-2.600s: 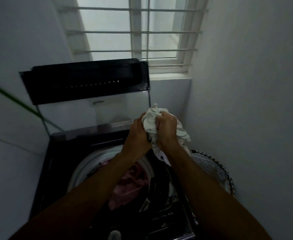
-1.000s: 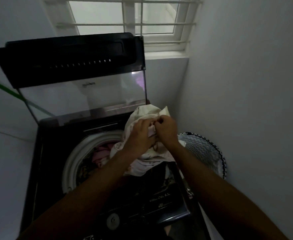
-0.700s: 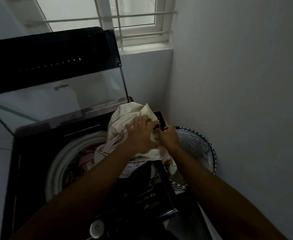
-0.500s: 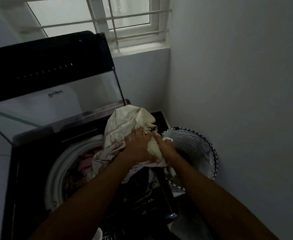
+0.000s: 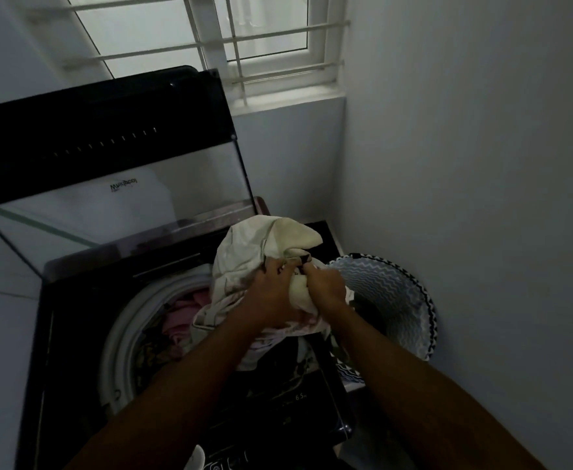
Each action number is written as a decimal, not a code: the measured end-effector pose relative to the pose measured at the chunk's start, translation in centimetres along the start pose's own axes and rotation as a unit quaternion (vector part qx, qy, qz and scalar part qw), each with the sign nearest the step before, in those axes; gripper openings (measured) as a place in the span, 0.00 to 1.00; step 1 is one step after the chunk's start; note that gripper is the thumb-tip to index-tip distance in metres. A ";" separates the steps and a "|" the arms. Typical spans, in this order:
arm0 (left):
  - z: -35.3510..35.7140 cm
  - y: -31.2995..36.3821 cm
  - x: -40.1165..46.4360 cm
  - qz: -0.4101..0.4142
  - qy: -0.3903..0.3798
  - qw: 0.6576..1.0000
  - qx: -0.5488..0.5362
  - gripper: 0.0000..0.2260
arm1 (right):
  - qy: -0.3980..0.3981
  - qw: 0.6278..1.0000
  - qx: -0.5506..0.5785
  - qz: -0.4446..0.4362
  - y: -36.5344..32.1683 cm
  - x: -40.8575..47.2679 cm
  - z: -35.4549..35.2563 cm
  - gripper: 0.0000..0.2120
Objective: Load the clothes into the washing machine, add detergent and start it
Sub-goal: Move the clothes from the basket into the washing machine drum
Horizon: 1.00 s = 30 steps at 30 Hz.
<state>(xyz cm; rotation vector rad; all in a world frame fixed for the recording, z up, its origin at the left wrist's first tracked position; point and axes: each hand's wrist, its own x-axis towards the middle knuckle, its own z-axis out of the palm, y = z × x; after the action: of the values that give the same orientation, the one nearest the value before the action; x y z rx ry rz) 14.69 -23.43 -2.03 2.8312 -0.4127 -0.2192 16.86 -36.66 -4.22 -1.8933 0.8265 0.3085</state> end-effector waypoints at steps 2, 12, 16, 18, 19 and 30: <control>-0.1 -1.2 -0.4 -0.031 -0.026 0.995 -0.092 0.49 | 0.026 1.000 -0.008 0.003 -0.8 -0.7 0.7 0.30; -1.5 -5.5 -3.8 -0.086 0.024 0.980 -0.180 0.42 | 0.050 0.995 -0.065 -0.051 -4.3 -5.6 4.7 0.33; -3.3 -7.7 -5.7 -0.110 0.011 0.965 -0.236 0.42 | 0.025 0.993 -0.055 -0.097 -5.1 -7.4 6.7 0.33; -3.7 -9.5 -6.8 -0.119 0.023 0.947 -0.298 0.48 | 0.013 0.991 -0.065 -0.120 -5.5 -8.4 8.0 0.30; -4.1 -9.8 -7.4 -0.128 0.020 0.939 -0.319 0.48 | 0.005 0.989 -0.072 -0.128 -5.5 -8.6 8.6 0.29; -3.2 -15.7 -13.9 -0.162 -0.044 0.929 -0.329 0.46 | -0.124 0.960 -0.179 -0.174 -3.9 -12.3 15.5 0.24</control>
<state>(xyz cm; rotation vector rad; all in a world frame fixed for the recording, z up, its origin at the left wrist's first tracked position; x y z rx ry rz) 6.18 -3.97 -1.93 2.2050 0.1118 -0.4541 12.66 -17.02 -1.92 -2.2358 0.2712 0.4889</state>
